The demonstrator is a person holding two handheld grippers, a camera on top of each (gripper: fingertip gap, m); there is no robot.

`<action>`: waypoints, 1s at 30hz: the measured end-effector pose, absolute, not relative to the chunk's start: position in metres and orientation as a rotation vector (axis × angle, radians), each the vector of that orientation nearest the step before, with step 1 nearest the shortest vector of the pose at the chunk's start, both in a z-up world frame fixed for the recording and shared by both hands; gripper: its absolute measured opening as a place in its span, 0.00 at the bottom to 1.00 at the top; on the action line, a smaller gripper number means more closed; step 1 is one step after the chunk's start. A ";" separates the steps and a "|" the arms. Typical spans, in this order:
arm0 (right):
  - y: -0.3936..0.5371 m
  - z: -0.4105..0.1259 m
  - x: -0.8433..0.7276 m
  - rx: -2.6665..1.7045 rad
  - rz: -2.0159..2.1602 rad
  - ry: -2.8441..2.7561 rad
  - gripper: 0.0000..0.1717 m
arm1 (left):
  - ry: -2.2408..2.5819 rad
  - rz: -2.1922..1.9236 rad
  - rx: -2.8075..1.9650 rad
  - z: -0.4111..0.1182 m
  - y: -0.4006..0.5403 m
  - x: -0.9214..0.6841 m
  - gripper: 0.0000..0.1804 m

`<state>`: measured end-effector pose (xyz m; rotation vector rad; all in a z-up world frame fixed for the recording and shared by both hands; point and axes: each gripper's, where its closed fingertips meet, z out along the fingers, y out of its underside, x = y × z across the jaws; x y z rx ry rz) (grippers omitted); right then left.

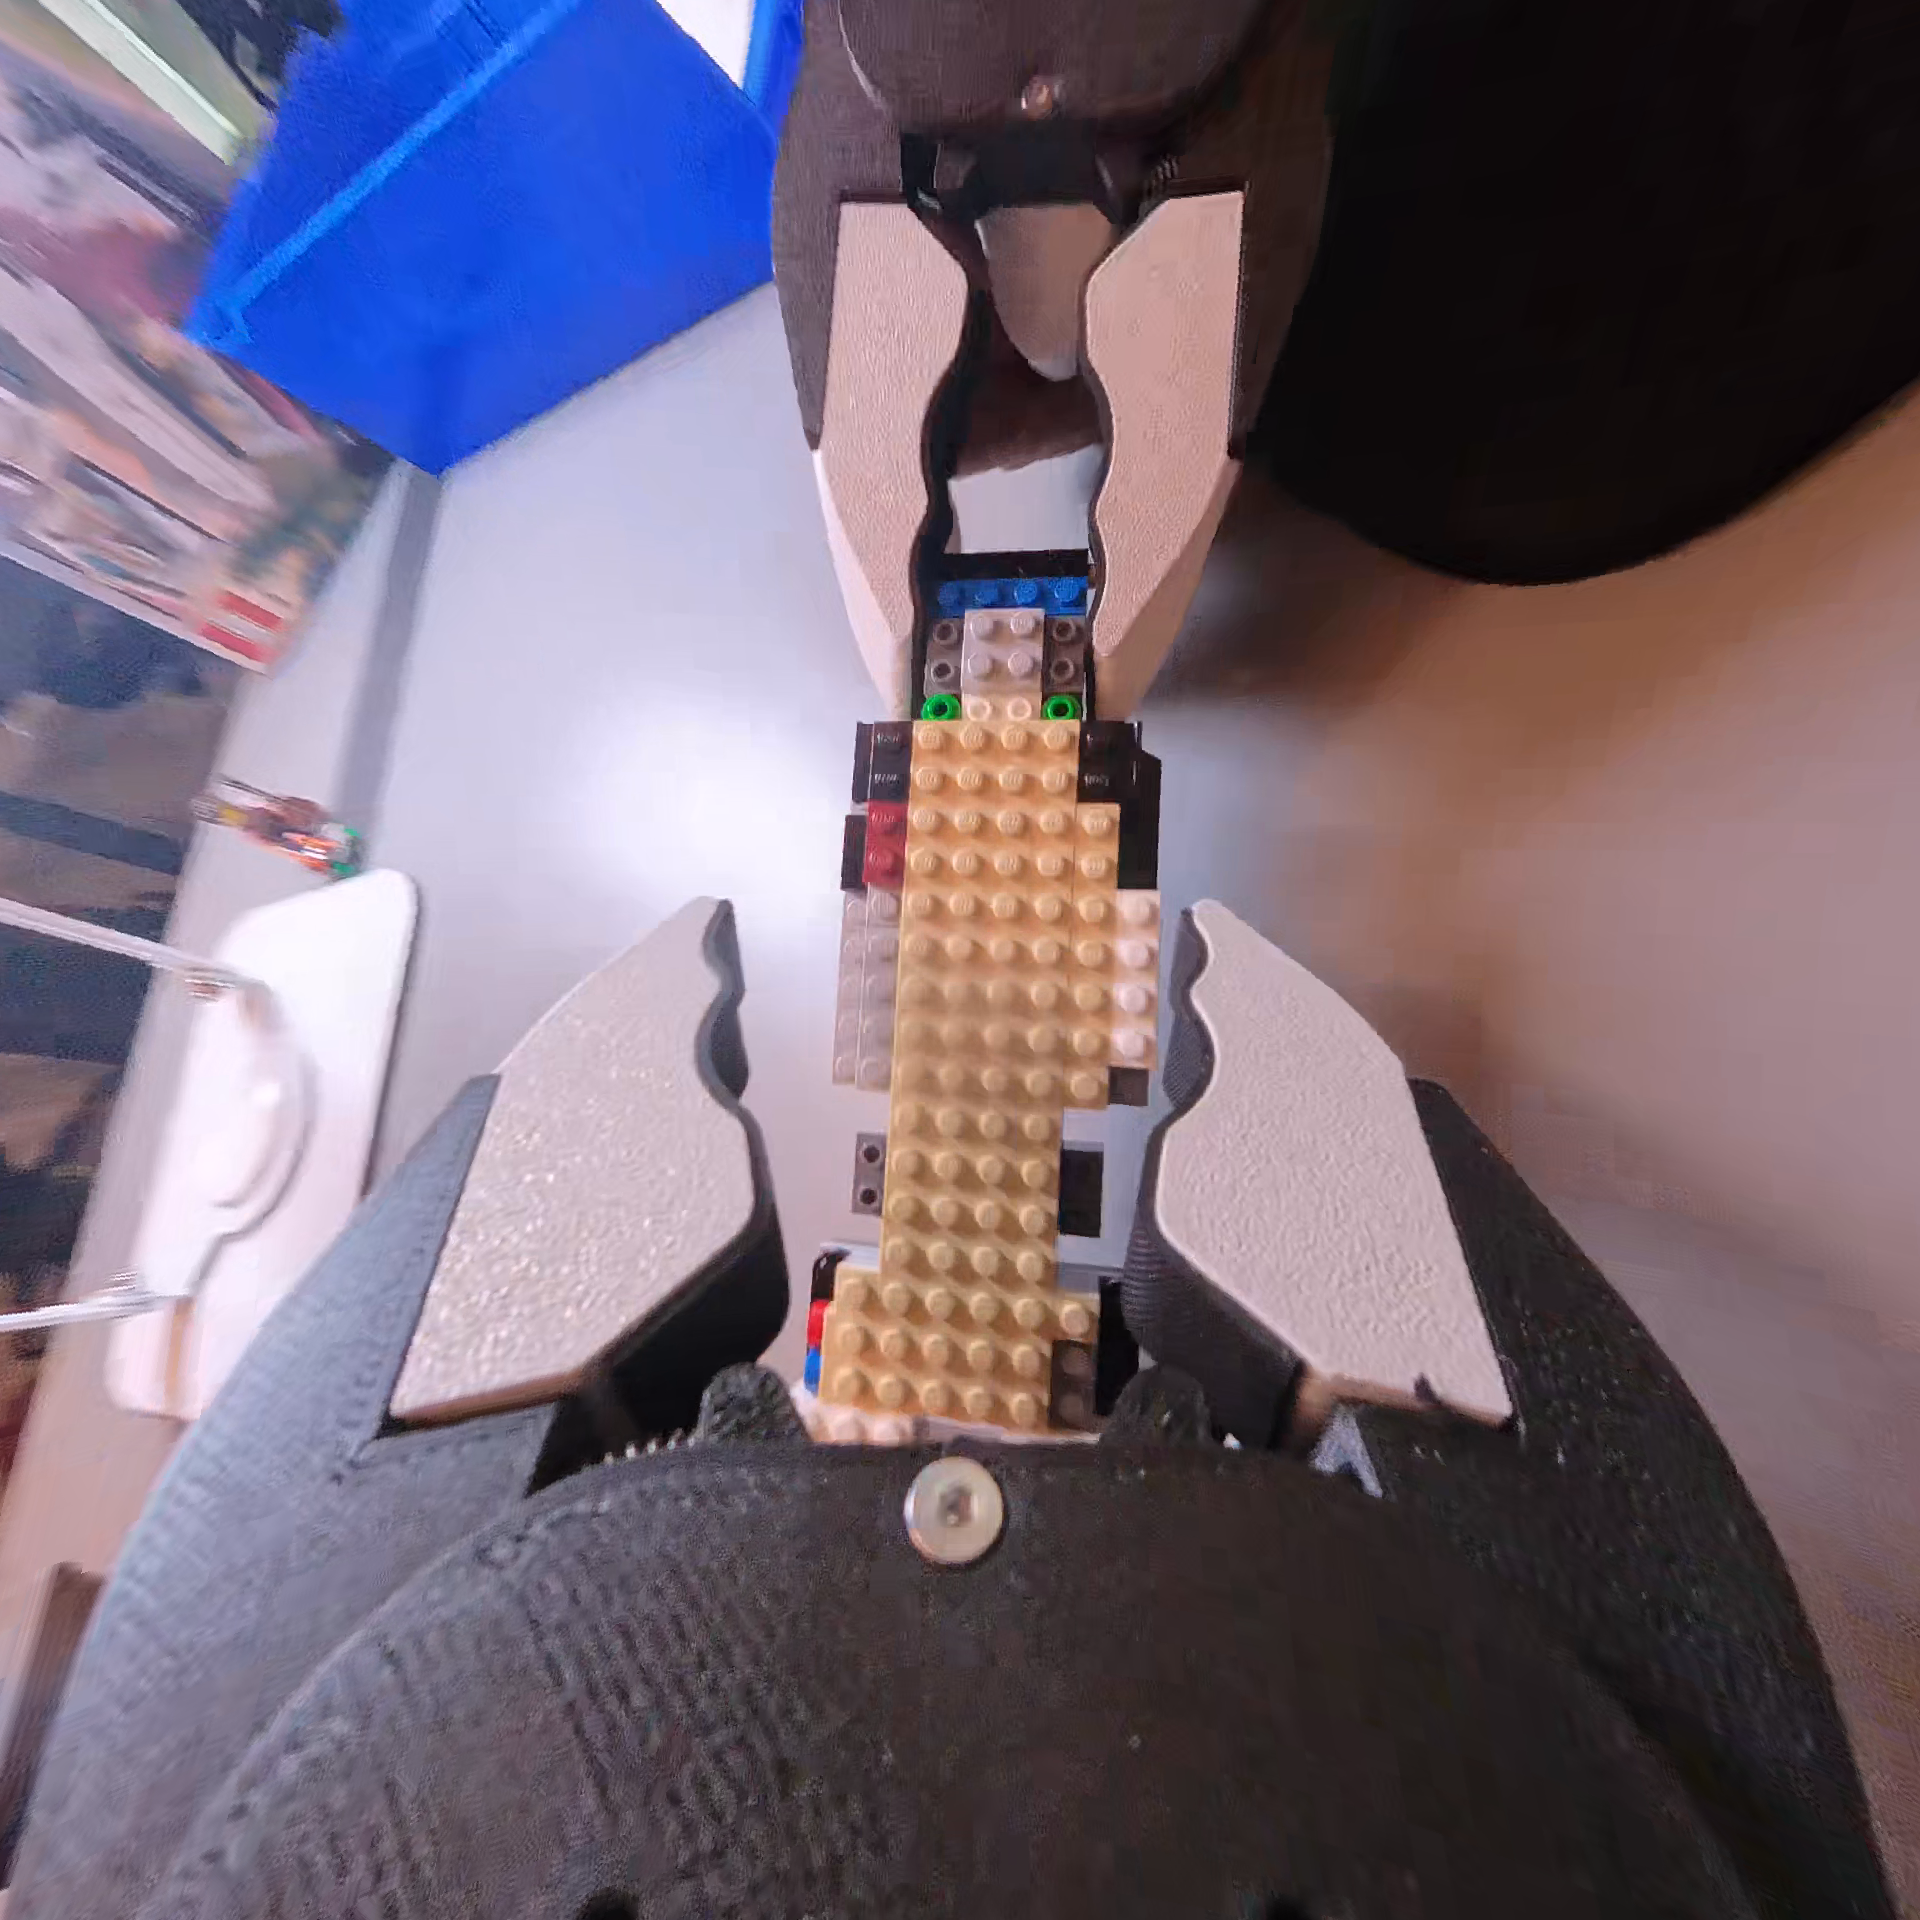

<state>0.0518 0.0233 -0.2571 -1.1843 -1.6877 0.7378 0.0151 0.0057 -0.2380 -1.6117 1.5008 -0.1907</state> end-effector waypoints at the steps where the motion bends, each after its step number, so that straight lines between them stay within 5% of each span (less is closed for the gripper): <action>1: 0.020 -0.258 0.049 -1.147 0.716 -1.703 0.21 | 1.531 -0.210 -1.645 -0.244 0.004 0.015 0.47; 14: 0.016 -0.267 0.042 -1.006 0.474 -1.760 0.22 | 1.706 0.025 -1.639 -0.282 0.012 0.017 0.43; 22: 0.011 -0.249 0.036 -1.510 1.043 -1.594 0.33 | 1.705 0.161 -1.562 -0.281 0.020 0.022 0.43; 27: 0.020 -0.249 0.034 -1.658 1.157 -1.487 0.16 | 1.697 0.330 -1.494 -0.277 0.026 0.025 0.43; 30: 0.022 -0.249 0.034 -1.622 1.046 -1.516 0.15 | 1.685 0.321 -1.512 -0.277 0.027 0.025 0.43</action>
